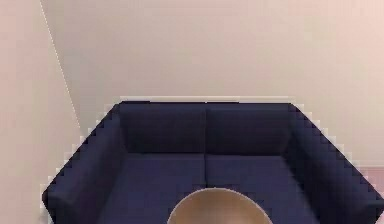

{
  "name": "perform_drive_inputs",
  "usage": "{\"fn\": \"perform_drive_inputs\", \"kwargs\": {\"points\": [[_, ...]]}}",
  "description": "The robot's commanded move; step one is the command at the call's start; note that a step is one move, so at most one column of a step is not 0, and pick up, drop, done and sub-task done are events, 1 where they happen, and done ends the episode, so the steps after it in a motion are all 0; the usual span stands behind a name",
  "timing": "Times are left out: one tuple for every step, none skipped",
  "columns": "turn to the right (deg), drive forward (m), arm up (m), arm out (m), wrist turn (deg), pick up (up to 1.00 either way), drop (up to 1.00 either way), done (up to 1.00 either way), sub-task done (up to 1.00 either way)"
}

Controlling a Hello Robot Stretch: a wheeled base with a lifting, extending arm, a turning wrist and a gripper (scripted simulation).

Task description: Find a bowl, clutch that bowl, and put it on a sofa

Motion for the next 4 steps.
{"fn": "perform_drive_inputs", "kwargs": {"points": [[-45.0,0.00,0.00,0.00,0.0,0.00,0.00,0.00,0.00],[-45.0,0.00,0.00,0.00,0.0,0.00,0.00,0.00,0.00],[-27.0,0.00,0.00,0.00,0.0,0.00,0.00,0.00,0.00],[45.0,0.00,0.00,0.00,0.0,0.00,0.00,0.00,0.00]]}}
